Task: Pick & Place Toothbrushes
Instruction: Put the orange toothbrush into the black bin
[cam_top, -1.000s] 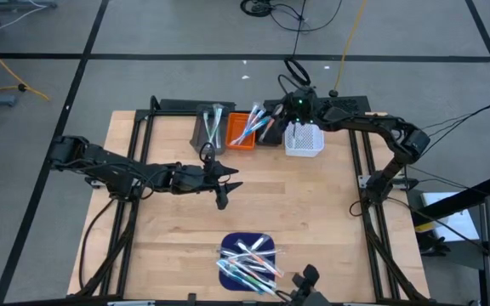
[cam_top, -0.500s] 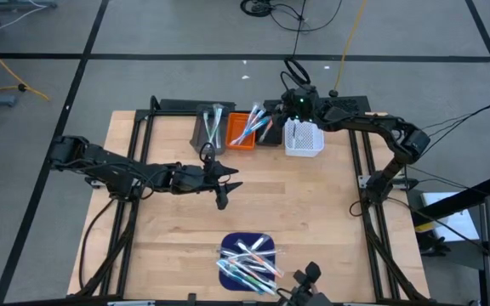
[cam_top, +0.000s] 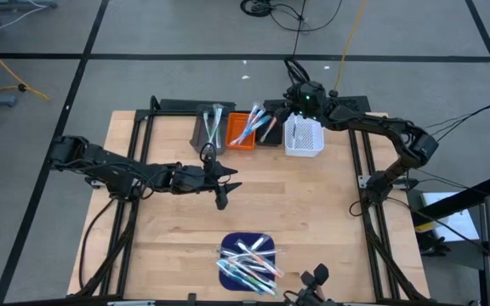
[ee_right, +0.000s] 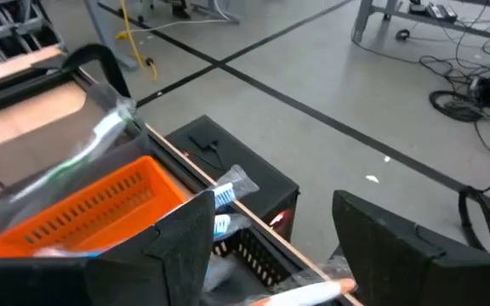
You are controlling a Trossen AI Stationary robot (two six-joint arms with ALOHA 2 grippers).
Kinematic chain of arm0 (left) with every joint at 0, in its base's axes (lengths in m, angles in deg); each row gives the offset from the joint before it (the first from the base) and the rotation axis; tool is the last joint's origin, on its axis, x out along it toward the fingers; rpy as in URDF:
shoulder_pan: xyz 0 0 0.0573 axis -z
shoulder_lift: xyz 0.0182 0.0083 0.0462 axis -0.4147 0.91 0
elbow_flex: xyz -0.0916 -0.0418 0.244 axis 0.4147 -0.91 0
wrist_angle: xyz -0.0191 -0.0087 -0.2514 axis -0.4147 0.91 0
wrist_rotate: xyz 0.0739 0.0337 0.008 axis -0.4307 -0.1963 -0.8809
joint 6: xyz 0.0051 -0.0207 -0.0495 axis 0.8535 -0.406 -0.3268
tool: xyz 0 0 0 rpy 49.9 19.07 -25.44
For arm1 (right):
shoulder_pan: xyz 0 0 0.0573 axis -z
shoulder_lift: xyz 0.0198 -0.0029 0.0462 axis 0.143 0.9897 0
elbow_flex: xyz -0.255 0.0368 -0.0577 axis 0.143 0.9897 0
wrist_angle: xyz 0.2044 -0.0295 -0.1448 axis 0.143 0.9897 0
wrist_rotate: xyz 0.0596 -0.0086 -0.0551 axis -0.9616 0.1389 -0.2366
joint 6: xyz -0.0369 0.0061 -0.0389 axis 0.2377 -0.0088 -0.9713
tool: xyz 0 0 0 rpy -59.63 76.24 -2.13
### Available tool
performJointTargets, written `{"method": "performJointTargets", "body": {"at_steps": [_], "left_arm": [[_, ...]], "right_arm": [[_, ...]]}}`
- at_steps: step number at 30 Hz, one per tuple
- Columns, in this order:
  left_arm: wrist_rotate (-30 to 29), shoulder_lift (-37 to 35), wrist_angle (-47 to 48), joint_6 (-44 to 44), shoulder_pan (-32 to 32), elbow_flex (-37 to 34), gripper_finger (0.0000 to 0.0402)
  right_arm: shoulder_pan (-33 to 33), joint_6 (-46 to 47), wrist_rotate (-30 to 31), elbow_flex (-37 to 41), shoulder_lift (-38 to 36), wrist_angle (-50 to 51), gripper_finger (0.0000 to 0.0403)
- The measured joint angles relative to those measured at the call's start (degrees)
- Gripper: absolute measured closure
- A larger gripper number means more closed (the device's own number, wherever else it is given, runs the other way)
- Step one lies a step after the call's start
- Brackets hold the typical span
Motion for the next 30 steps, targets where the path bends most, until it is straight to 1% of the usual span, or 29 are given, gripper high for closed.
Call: {"method": "performJointTargets", "body": {"at_steps": [6, 12, 14, 18, 22, 25, 30], "left_arm": [[0.12, 0.0, 0.23, -1.46, 0.02, 0.0, 0.0188], [5.12, 0.0, 3.7, -2.34, 2.0, 0.0, 0.0188], [6.08, 0.0, 4.78, -2.54, 3.46, 0.0, 0.0188], [6.11, 0.0, 5.73, -1.99, 6.82, 0.0, 0.0188], [4.23, 0.0, 6.01, -1.61, 9.27, 0.0, 0.0188], [2.51, 0.0, 6.01, -1.4, 9.91, 0.0, 0.0188], [2.64, 0.0, 6.08, -1.33, 9.92, 0.0, 0.0188]], "right_arm": [[-2.75, 2.88, -0.73, 0.0, 0.0, 3.57, 0.0174], [-7.31, 3.28, -7.02, 0.0, 0.0, 7.68, 0.017], [-8.9, 3.73, -10.05, 0.0, 0.0, 8.55, 0.017], [-12.81, 5.41, -16.09, 0.0, 0.0, 10.51, 0.0175], [-18.56, 7.02, -20.94, 0.0, 0.0, 13.35, 0.0183], [-24.44, 7.47, -21.21, 1.23, 0.0, 13.93, 0.0188], [-34.79, 9.7, -21.23, 3.81, 0.07, 13.16, 0.0192]]}}
